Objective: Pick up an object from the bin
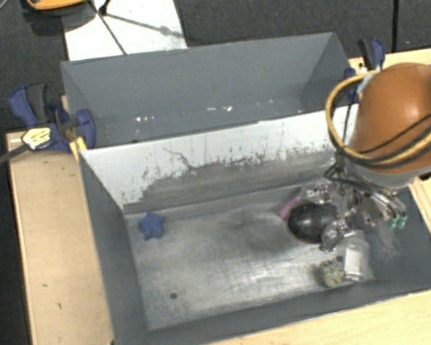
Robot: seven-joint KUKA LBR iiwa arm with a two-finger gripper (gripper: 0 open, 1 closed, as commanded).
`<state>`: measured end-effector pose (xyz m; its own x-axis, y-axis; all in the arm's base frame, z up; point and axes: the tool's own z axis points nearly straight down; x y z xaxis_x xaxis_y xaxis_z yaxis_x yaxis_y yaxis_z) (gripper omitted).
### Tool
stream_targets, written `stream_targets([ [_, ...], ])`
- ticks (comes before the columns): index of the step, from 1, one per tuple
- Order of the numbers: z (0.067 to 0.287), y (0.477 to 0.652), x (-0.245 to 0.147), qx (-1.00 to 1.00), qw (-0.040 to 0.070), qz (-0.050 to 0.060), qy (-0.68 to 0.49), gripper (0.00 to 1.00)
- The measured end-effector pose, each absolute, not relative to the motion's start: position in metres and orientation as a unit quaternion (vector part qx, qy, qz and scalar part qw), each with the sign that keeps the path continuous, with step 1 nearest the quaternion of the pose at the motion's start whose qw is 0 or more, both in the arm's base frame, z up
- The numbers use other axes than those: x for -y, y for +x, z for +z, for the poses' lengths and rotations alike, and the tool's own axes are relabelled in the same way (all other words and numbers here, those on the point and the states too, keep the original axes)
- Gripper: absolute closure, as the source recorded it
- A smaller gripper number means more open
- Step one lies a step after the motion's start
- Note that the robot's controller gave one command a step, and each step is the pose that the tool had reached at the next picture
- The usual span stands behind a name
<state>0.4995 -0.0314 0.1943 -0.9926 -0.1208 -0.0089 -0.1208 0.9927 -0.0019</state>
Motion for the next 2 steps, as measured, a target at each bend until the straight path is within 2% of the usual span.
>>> stream_targets([
  [1,0.19,0.498,0.031,-0.998,0.001,0.0,-0.06,0.0],
  [2,0.087,0.558,0.021,-0.995,0.009,0.001,-0.101,0.0],
])
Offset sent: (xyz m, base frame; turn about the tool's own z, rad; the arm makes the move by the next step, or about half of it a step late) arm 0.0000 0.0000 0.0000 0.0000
